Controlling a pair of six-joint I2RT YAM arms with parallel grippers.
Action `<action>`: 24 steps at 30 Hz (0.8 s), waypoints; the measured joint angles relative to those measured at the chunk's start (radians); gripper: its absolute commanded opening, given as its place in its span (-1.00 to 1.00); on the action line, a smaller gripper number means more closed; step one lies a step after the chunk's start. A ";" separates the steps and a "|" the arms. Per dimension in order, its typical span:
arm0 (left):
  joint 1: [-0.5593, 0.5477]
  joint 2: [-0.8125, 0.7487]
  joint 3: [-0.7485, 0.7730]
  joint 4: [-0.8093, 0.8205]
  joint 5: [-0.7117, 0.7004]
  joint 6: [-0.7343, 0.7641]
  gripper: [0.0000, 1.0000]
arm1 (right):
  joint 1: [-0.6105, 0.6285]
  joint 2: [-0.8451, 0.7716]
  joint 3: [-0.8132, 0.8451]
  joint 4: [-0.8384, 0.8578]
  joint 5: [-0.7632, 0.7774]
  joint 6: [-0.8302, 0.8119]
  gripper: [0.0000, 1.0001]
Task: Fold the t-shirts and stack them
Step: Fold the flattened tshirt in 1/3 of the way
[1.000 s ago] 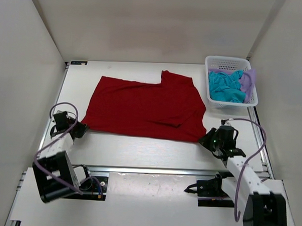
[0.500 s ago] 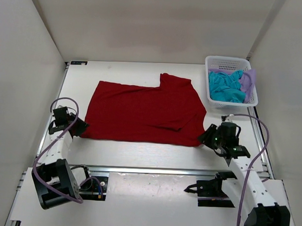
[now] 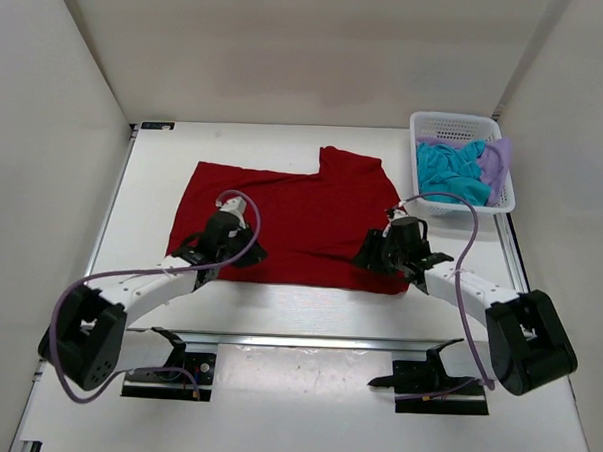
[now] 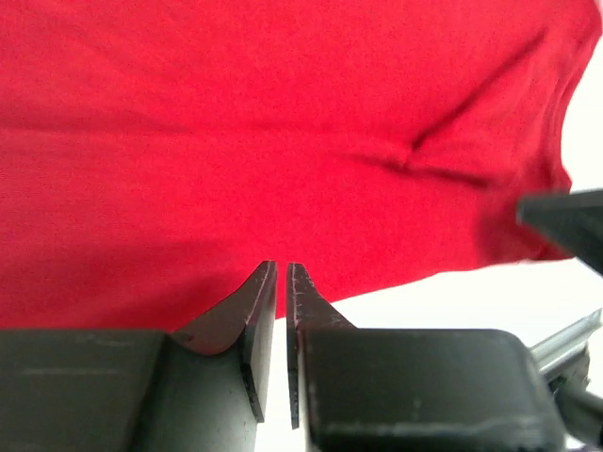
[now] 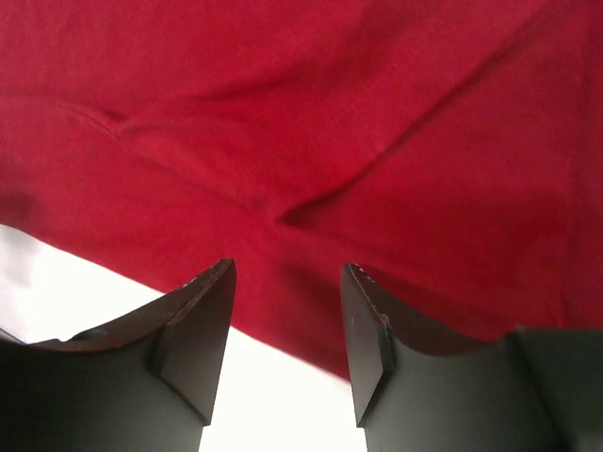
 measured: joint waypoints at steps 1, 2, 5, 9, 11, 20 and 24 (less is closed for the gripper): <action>-0.028 0.029 -0.002 0.021 0.003 -0.003 -0.59 | 0.000 0.022 0.005 0.016 -0.002 0.000 -0.06; -0.048 0.054 -0.006 0.043 0.006 -0.007 -0.60 | 0.001 0.043 0.012 0.033 -0.006 0.000 -0.06; -0.074 0.095 -0.035 0.091 0.011 -0.011 -0.59 | 0.010 0.097 0.027 0.081 -0.015 0.006 -0.12; -0.083 0.099 -0.074 0.138 0.011 -0.017 -0.59 | 0.028 0.146 0.037 0.122 -0.025 0.028 -0.39; -0.081 0.100 -0.090 0.157 0.014 -0.018 -0.60 | 0.035 0.173 0.044 0.140 -0.023 0.042 -0.41; -0.072 0.101 -0.149 0.213 0.037 -0.025 -0.61 | 0.040 0.272 0.154 0.162 -0.010 0.071 -0.99; -0.064 0.101 -0.150 0.227 0.050 -0.029 -0.61 | 0.026 0.362 0.290 0.160 -0.039 0.077 -0.92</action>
